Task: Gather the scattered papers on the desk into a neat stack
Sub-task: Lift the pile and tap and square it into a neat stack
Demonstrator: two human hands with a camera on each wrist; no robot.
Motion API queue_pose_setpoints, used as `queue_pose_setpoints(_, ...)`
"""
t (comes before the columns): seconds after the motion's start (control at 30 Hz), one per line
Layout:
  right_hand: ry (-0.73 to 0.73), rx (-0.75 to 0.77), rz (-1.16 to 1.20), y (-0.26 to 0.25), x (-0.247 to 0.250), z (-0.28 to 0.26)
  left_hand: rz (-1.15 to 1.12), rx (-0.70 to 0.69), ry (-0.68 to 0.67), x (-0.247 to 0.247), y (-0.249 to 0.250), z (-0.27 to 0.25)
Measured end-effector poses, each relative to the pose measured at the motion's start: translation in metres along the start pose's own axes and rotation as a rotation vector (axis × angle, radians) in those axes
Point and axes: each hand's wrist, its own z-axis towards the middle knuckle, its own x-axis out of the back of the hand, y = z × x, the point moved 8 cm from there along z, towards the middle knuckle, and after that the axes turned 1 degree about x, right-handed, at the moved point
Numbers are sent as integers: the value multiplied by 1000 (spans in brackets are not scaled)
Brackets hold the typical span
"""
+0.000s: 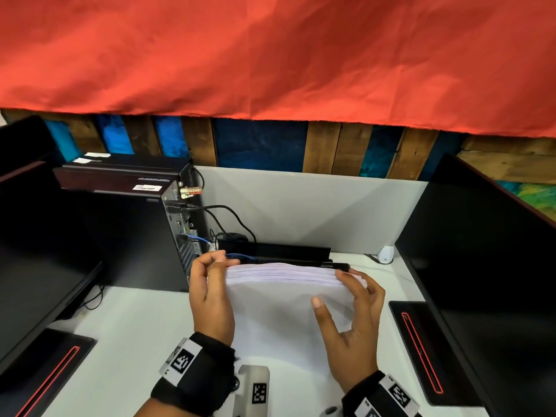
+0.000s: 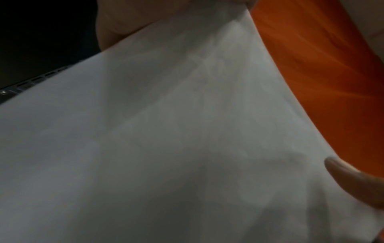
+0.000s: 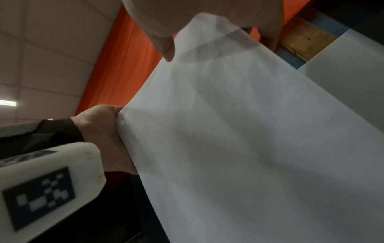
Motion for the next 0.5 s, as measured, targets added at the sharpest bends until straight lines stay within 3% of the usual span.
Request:
queue_pose_setpoints(0.17, 23, -28, 39, 2, 3, 5, -21, 30, 1, 5, -2, 6)
queue_pose_setpoints(0.3, -2, -30, 58, -3, 1, 6, -91, 18, -73, -3, 0, 6)
queue_pose_setpoints(0.5, 93, -275, 333, 15, 3, 11, -79, -11, -227, 1, -14, 4)
